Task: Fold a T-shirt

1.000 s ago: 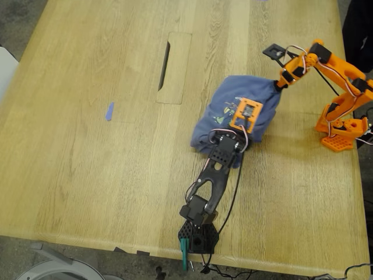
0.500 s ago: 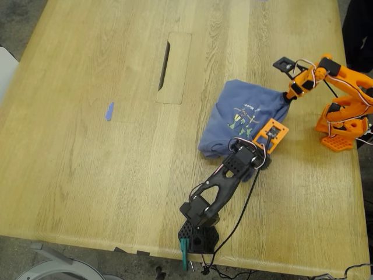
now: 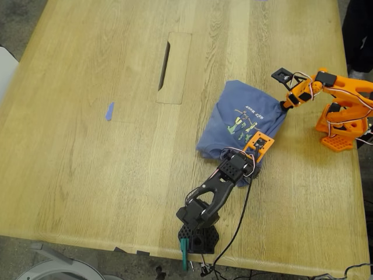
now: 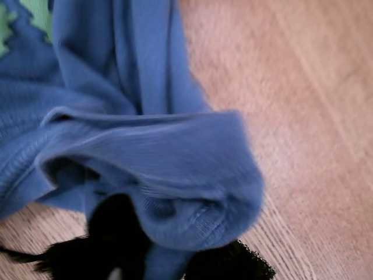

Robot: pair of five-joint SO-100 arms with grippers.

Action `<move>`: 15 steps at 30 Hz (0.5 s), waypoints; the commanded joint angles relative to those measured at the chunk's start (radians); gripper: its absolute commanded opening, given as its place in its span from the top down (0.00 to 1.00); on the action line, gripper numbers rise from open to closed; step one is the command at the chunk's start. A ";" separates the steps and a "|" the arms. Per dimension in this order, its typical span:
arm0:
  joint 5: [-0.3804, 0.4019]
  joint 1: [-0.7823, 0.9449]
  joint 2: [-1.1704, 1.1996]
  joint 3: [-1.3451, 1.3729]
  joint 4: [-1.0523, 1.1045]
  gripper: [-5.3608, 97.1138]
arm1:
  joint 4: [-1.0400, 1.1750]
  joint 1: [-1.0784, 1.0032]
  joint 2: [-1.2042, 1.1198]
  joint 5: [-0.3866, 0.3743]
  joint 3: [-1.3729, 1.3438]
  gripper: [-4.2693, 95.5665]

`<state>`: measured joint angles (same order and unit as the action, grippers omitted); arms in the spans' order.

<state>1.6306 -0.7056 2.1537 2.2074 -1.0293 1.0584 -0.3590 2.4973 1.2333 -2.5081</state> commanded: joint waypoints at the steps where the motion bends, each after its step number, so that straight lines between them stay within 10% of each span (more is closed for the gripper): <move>1: 0.032 0.011 0.066 0.009 0.049 0.62 | -0.057 -0.028 0.043 -0.012 -0.051 0.88; 15: 0.106 0.002 0.195 0.115 -0.091 0.32 | -0.058 -0.137 0.187 -0.020 -0.071 0.72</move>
<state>1.7227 -0.7056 2.2488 2.3209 -1.0815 0.9940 -0.4878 2.6645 1.2149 -2.6400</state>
